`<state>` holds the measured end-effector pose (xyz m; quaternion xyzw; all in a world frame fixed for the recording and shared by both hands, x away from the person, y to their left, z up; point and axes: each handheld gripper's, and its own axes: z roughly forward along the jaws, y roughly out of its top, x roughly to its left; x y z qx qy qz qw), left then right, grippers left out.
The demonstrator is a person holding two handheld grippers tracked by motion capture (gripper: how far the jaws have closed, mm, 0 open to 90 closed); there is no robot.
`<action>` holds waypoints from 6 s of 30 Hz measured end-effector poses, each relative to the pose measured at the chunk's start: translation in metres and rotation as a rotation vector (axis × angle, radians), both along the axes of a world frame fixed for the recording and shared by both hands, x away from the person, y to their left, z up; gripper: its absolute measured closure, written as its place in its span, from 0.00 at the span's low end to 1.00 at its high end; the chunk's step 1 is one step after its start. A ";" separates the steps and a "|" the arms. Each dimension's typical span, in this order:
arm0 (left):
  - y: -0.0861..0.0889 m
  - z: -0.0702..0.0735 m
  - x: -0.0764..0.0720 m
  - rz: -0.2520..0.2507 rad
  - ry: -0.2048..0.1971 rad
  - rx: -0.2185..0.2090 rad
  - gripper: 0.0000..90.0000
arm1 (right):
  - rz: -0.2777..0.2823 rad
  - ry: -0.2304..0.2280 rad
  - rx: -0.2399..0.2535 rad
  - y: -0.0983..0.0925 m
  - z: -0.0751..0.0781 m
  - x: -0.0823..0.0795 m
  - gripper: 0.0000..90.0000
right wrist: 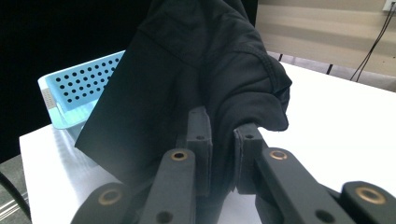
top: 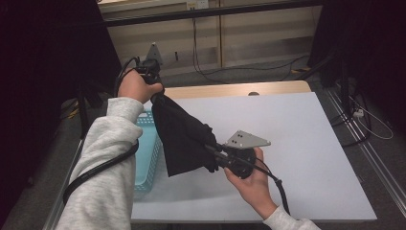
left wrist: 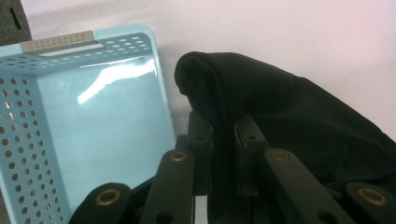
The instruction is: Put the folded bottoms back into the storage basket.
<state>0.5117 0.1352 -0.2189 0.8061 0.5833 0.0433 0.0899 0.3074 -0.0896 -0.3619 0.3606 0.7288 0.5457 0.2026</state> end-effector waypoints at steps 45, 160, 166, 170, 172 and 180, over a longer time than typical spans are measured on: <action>0.045 0.032 -0.001 0.071 -0.040 0.015 0.89 | 0.091 -0.044 0.006 0.044 0.024 0.008 0.90; 0.190 -0.002 0.012 0.201 -0.084 -0.025 0.89 | 0.294 -0.027 -0.025 0.177 0.003 0.041 0.89; 0.197 -0.021 0.024 0.168 -0.180 -0.041 0.83 | 0.260 -0.034 -0.019 0.182 -0.001 0.049 0.82; 0.204 -0.042 0.022 0.163 -0.213 -0.023 0.54 | 0.205 0.003 -0.104 0.180 -0.009 0.051 0.55; 0.203 -0.047 0.017 0.144 -0.230 -0.015 0.46 | 0.194 -0.018 -0.079 0.170 -0.007 0.049 0.49; 0.191 -0.052 -0.003 0.091 -0.253 -0.066 0.36 | 0.163 -0.031 -0.086 0.133 0.004 0.044 0.37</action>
